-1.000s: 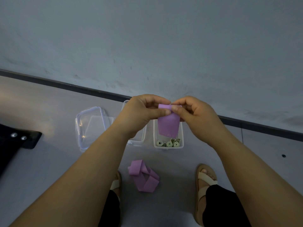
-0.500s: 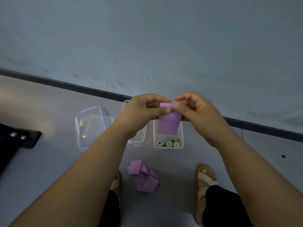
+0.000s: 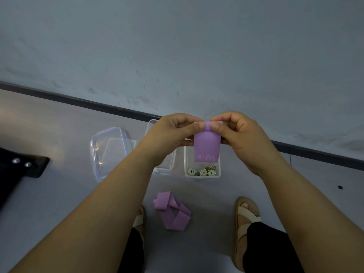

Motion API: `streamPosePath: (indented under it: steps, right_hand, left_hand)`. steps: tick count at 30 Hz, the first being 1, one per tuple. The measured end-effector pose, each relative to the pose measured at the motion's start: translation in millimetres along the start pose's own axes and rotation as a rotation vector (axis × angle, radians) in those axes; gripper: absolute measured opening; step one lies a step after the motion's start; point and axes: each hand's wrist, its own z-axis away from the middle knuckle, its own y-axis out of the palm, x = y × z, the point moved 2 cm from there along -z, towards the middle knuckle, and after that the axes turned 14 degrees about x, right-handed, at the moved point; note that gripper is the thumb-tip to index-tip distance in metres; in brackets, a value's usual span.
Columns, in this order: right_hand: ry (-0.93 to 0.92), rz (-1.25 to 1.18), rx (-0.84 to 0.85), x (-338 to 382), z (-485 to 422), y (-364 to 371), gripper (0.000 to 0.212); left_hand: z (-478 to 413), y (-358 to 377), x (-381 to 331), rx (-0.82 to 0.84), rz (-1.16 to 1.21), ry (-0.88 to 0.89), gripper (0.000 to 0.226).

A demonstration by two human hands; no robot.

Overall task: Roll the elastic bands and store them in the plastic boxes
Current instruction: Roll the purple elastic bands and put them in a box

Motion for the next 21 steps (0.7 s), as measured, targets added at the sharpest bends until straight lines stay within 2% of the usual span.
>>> streamPosePath:
  steps: [6,14,17,21]
  right_hand:
    - [-0.007,0.002,0.008,0.2,-0.1,1.7,0.007]
    - [0.046,-0.009,0.006,-2.1,-0.5,2.5,0.009]
    - [0.029,-0.046,0.012,-1.4,-0.8,1.6,0.004]
    - [-0.012,-0.09,0.006,0.3,-0.2,0.8,0.009]
  left_hand:
    - [0.8,-1.8,1.2,-0.025,0.021,0.047,0.014]
    - [1.8,-1.3,-0.6,-0.016,-0.013,0.078,0.021]
    - [0.9,-1.3,0.1,-0.007,0.033,0.063,0.025]
    - [0.7,0.0,1.0,-0.004,0.074,-0.008,0.02]
